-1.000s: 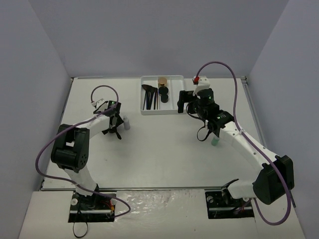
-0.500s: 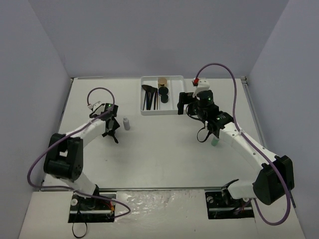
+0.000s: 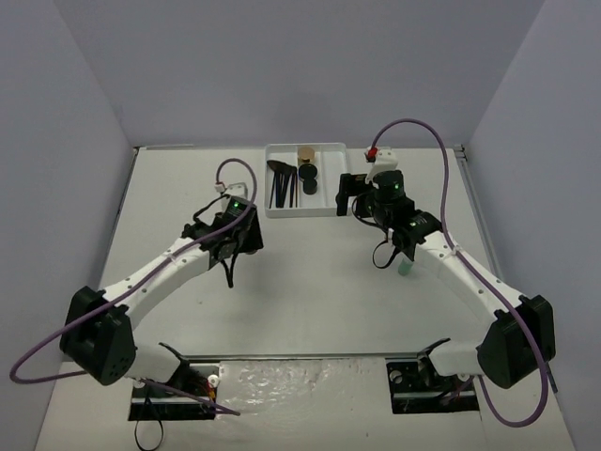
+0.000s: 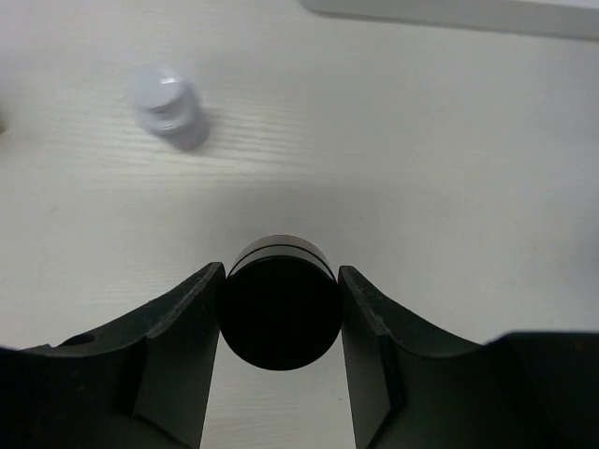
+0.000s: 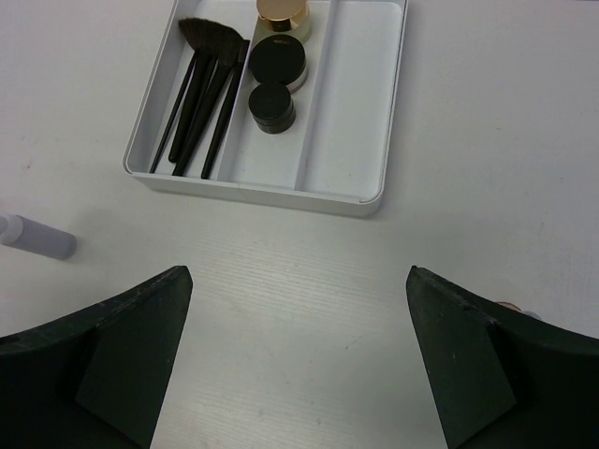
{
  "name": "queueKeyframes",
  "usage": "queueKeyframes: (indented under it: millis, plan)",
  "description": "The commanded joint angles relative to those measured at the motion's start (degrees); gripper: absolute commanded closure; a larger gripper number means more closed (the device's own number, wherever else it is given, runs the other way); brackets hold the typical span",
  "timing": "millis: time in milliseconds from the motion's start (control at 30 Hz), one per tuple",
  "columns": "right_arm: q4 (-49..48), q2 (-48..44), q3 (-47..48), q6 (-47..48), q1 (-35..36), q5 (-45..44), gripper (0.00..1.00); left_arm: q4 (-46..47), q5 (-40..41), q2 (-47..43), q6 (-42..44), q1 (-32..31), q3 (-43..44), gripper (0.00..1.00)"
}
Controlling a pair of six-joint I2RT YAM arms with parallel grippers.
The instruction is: Organize the makeup
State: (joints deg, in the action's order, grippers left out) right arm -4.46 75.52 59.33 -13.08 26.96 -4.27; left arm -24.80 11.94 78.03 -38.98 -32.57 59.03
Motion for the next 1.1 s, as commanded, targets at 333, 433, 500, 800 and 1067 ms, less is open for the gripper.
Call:
queueKeyframes:
  millis: [333, 433, 500, 800, 1067]
  plan:
    - [1.23, -7.35, -1.39, 0.20, -0.55, -3.56, 0.04, 6.00, -6.97, 34.02, 11.88, -8.79, 32.02, 0.95]
    - [1.68, -8.04, -2.06, 0.07, -0.60, -3.65, 0.04, 6.86, -7.79, 38.37, 12.73, -9.11, 34.38, 0.94]
    - [2.03, -8.38, -2.48, -0.01, -0.68, -3.82, 0.04, 6.78, -7.38, 38.98, 13.18, -9.34, 35.45, 0.95]
    - [2.89, -10.50, -4.15, -0.90, -0.68, -4.25, 0.05, 0.99, -5.29, 41.72, 17.44, -6.27, 50.05, 0.96]
    - [4.25, -13.64, -5.26, -1.24, -0.68, -4.41, 0.04, -1.44, -9.15, 50.48, 18.70, -3.58, 61.46, 0.95]
